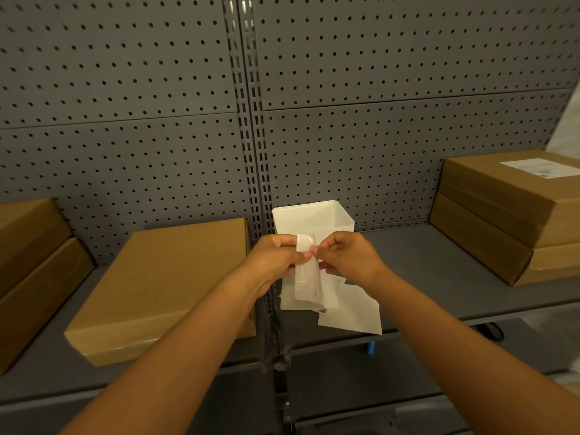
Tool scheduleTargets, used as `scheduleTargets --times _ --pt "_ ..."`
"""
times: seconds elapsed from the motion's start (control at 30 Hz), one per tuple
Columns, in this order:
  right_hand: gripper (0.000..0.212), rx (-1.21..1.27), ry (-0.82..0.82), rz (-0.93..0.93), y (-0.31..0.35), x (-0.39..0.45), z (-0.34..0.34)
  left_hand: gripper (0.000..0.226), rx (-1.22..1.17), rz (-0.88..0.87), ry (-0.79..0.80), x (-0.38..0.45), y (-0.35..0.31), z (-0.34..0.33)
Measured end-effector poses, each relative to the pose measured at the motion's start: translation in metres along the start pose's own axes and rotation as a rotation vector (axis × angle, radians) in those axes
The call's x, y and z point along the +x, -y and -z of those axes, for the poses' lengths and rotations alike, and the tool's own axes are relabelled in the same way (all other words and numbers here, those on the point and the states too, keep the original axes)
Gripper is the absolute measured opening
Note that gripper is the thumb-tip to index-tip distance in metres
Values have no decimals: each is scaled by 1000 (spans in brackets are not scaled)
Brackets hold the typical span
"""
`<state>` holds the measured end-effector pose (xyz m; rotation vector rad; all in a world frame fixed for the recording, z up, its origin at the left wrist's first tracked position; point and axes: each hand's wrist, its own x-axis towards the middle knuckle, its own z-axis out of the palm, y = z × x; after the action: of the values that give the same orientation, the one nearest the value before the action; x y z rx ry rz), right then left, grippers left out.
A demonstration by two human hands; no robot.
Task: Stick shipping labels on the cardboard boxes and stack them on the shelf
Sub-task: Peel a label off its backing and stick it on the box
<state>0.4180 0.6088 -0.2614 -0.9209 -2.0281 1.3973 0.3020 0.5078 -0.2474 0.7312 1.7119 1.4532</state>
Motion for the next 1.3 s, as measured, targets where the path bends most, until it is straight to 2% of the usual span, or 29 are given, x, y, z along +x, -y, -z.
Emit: scheduleTargets --times 0.37,0.53,0.73,0.97,1.3 --pt "11 10 -34 -41 0 2 4 23 -48 73 -53 2 -4 -3" --pt "28 50 15 -31 -2 0 3 23 -106 46 -33 1 -3 -5" --pt "33 85 97 -57 1 1 9 27 -137 46 -43 3 -3 -5" --pt "23 96 105 -39 2 1 11 21 -113 30 -86 9 -3 -7" --pt "15 105 100 -80 2 1 11 37 -8 19 -103 11 2 -5"
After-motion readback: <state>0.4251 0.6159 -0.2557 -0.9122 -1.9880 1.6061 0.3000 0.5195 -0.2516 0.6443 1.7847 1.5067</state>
